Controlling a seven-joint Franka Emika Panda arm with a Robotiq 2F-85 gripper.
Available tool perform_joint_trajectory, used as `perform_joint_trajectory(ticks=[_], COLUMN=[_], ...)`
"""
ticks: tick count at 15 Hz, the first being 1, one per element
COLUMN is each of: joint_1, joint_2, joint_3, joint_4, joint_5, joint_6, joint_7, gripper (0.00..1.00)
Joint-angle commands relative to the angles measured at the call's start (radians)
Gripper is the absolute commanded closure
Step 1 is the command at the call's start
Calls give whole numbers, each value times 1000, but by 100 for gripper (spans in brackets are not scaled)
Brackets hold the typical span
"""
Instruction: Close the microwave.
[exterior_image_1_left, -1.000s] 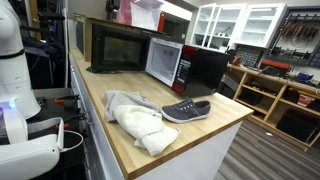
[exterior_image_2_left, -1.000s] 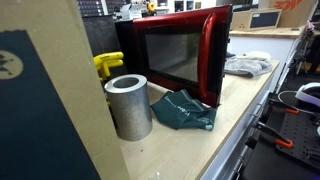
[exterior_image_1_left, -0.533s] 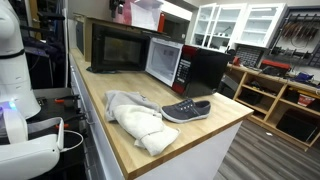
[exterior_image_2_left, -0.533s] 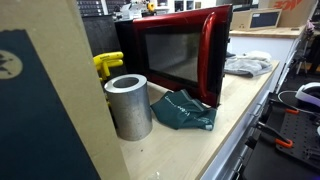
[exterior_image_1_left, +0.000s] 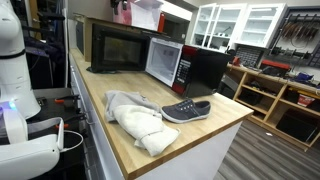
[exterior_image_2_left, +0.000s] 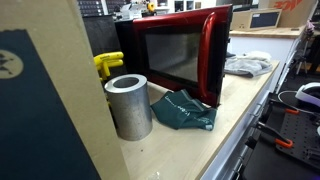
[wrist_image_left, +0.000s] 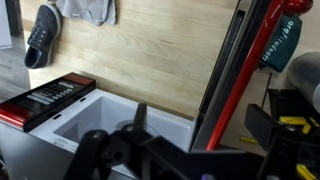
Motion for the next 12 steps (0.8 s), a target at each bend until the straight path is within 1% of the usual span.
perform_joint_trajectory(ticks=[1,4,7,12], joint_1=[39,69,94,131], joint_2=[63,84,90,106], joint_3=[5,3,5,6], joint_4=[83,98,81,51], joint_5=[-23,0,26,122], joint_6=[0,27,55,145], joint_7=[-25,-49,-77,-145], gripper=[0,0,0,0])
